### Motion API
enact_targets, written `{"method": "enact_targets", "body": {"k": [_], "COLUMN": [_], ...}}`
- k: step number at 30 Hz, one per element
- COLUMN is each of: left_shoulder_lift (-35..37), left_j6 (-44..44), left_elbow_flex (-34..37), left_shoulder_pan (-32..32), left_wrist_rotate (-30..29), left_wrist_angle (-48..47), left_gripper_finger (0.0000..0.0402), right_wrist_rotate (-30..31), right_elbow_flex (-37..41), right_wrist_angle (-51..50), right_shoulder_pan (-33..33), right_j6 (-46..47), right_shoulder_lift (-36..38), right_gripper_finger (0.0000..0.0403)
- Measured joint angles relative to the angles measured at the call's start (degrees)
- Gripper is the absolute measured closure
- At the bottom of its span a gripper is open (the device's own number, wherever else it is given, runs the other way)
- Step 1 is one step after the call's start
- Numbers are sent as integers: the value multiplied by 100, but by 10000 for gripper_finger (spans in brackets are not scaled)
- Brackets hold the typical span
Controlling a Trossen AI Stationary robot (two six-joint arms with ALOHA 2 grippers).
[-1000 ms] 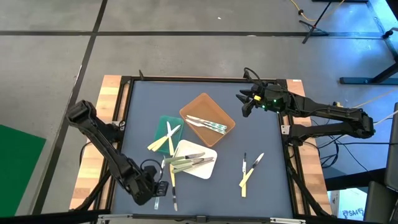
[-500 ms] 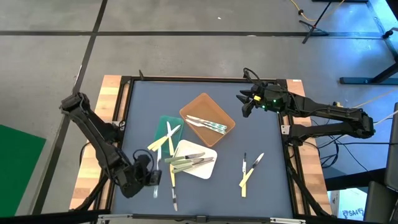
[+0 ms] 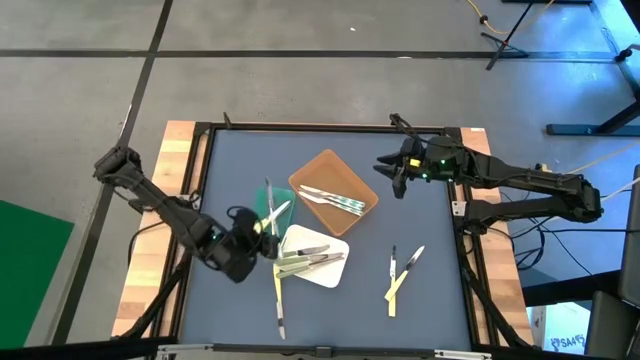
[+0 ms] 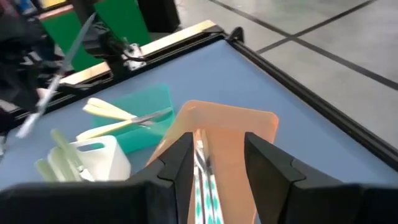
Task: Sort silverware by color (type)
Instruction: Put the blue table knife into the orange bin
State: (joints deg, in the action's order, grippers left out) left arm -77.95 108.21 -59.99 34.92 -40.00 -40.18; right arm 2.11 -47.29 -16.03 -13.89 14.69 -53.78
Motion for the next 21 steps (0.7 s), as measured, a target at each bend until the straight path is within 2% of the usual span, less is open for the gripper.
{"method": "enact_targets", "body": {"k": [8, 21], "left_shoulder_lift": [0, 0], "left_j6": [-1772, -4556], "left_elbow_flex": [0, 0], "left_shoulder_pan": [-952, -2137], "left_wrist_rotate": [-52, -163], "left_wrist_angle": [631, 2148], "left_gripper_finger": [371, 370], "right_wrist_rotate": [-142, -1545], "right_elbow_flex": [0, -7], "right_wrist_angle": [356, 3149], "right_shoulder_pan": [2, 7], "right_j6": [64, 326], "right_shoulder_lift": [-144, -1611], "right_gripper_finger": [274, 274]}}
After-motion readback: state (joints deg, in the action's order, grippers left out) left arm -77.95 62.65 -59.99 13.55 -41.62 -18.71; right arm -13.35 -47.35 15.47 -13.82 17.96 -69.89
